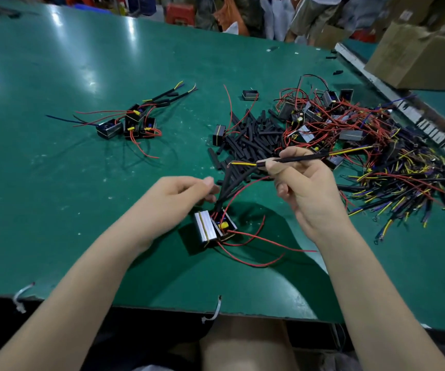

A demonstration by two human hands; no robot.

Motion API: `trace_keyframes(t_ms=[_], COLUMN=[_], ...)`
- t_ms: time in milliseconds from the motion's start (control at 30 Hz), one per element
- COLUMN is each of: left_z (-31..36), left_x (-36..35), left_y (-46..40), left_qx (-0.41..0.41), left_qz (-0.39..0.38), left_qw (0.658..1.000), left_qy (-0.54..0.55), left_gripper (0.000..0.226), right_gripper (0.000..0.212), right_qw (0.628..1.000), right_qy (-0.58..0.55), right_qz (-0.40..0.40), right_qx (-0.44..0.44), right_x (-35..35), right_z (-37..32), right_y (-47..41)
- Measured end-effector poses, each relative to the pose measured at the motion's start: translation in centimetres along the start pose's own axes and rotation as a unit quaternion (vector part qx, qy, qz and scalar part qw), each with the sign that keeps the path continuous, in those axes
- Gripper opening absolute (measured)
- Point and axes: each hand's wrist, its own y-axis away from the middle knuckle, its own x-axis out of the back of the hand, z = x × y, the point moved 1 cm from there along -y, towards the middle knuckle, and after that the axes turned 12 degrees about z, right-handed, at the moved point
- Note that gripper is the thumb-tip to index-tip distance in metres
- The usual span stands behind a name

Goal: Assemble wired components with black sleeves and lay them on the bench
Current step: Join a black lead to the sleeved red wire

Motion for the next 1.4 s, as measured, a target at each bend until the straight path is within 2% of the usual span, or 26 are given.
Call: trace_keyframes(t_ms=[200, 333, 433, 533, 600, 667, 767, 867, 933, 1033, 1167, 1367, 1400], left_z=[1.2, 1.4, 1.4, 1.7, 2.1, 2.3, 2.3, 2.1, 2.0, 1.9, 2.0, 2.3, 2.5], left_x=[-1.3, -1.5, -1.1, -0.7, -0.6, -0.9, -1.5, -1.6, -1.5, -1.7, -1.6, -0.1, 0.2], left_y=[0.2, 0.0, -0.3, -0.2, -0.1, 0.0, 0.3, 0.4, 0.2, 0.1, -0.1, -0.9, -0.9], left_qx=[-0.03, -0.062, -0.145, -0.275, -0.309, -0.323, -0.324, -0.298, -0.235, -0.153, -0.155, -0.168, -0.184], left_qz=[-0.022, 0.003, 0.039, 0.074, 0.08, 0.084, 0.088, 0.058, 0.029, -0.002, -0.026, -0.105, -0.123], left_qw=[0.996, 0.995, 0.988, 0.952, 0.94, 0.934, 0.934, 0.948, 0.971, 0.987, 0.986, 0.98, 0.975], left_qy=[0.079, 0.077, 0.02, -0.11, -0.124, -0.124, -0.124, -0.099, -0.04, 0.043, 0.053, -0.004, -0.029], left_gripper=[0.013, 0.009, 0.003, 0.004, 0.007, 0.007, 0.008, 0.005, 0.009, 0.014, 0.014, 0.005, 0.012], right_gripper=[0.023, 0.021, 0.025, 0.024, 0.021, 0.019, 0.018, 0.009, 0.005, 0.014, 0.025, 0.025, 0.027], right_qw=[1.0, 0.998, 0.996, 0.997, 0.999, 0.998, 0.992, 0.991, 0.989, 0.988, 0.989, 0.962, 0.96], right_qy=[-0.026, -0.022, -0.007, 0.001, 0.018, 0.05, 0.073, 0.095, 0.109, 0.117, 0.099, 0.208, 0.209], right_qz=[-0.012, -0.032, -0.061, -0.051, -0.033, -0.049, -0.098, -0.098, -0.099, -0.105, -0.109, -0.169, -0.18], right_qx=[0.011, 0.042, 0.068, 0.06, 0.039, 0.007, -0.024, -0.007, 0.005, 0.013, 0.007, 0.052, 0.059], right_x=[-0.1, -0.1, -0.1, -0.2, -0.3, -0.5, -1.0, -1.0, -0.9, -0.7, -0.7, -0.7, -0.7], right_z=[-0.1, -0.2, -0.2, -0.1, 0.1, 0.5, 0.9, 0.8, 0.6, 0.4, 0.3, 0.6, 0.6], right_y=[0.2, 0.2, 0.4, 0.5, 0.5, 0.8, 1.3, 1.4, 1.3, 1.1, 1.0, 1.1, 1.2])
